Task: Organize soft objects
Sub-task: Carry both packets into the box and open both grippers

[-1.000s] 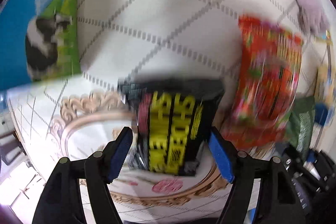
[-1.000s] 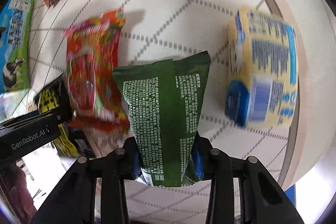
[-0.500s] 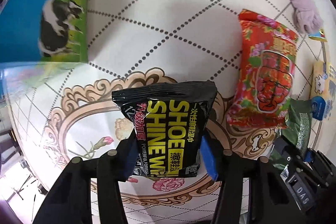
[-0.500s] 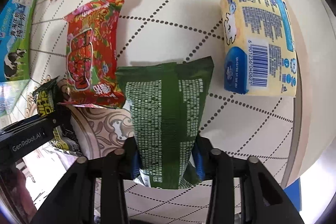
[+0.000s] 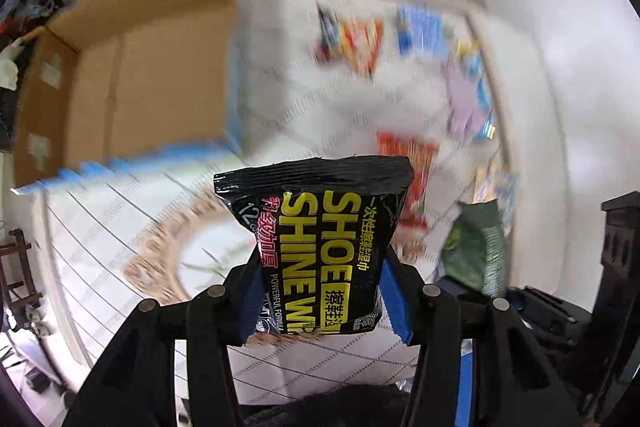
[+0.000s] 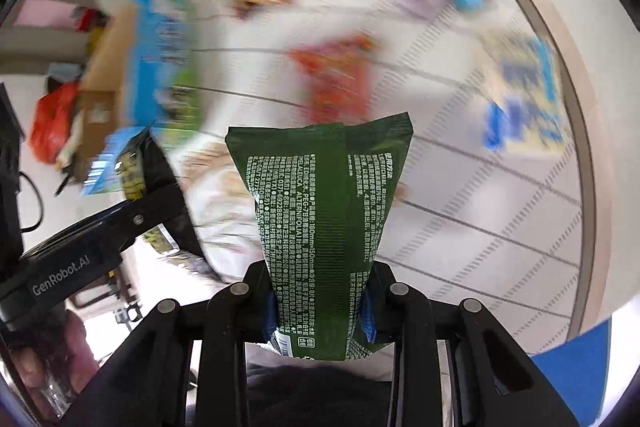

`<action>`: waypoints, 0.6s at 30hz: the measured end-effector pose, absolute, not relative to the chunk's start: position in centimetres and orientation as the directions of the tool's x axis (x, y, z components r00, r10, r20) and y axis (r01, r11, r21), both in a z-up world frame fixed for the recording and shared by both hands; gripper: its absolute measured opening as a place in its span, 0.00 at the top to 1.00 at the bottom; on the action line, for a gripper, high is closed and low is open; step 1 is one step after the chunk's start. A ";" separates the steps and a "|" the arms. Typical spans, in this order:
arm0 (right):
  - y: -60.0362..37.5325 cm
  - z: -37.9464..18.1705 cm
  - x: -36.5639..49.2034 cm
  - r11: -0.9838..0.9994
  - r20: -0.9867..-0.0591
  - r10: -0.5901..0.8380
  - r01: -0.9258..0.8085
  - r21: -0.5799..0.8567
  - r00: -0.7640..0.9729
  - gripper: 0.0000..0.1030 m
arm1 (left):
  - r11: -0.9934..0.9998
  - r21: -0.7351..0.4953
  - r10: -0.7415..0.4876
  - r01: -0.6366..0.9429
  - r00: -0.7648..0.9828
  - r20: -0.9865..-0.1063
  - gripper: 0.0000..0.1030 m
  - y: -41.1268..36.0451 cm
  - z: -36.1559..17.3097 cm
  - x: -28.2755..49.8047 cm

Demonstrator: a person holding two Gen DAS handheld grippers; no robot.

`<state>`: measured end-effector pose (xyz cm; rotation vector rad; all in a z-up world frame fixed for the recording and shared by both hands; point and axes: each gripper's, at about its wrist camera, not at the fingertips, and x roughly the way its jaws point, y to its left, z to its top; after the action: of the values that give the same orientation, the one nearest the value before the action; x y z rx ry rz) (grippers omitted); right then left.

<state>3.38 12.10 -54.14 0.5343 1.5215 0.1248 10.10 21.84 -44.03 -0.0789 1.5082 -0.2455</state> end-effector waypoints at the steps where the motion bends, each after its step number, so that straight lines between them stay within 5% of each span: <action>1: 13.7 -52.5 4.3 0.882 -0.907 0.411 0.213 0.420 0.088 0.68 | 0.973 -0.205 -0.213 0.104 0.069 -0.975 0.53 24.0 -42.9 11.0; 10: 21.9 -41.3 14.7 0.887 -0.882 0.451 0.038 0.460 0.135 0.68 | 0.988 -0.155 -0.154 0.005 0.146 -0.977 0.53 41.3 -41.4 21.8; 15: 25.0 -40.4 19.9 0.918 -0.912 0.393 0.008 0.396 0.117 0.68 | 0.982 -0.174 -0.169 -0.072 0.069 -0.983 0.53 41.6 -41.0 24.3; 18: 28.4 -44.3 23.5 0.936 -0.933 0.349 0.015 0.351 0.085 0.68 | 0.977 -0.187 -0.187 -0.098 0.008 -0.982 0.53 42.9 -45.2 26.2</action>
<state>23.54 28.43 -44.34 0.3013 1.4713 0.2541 26.16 42.95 -45.18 -0.2254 1.5655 -0.0704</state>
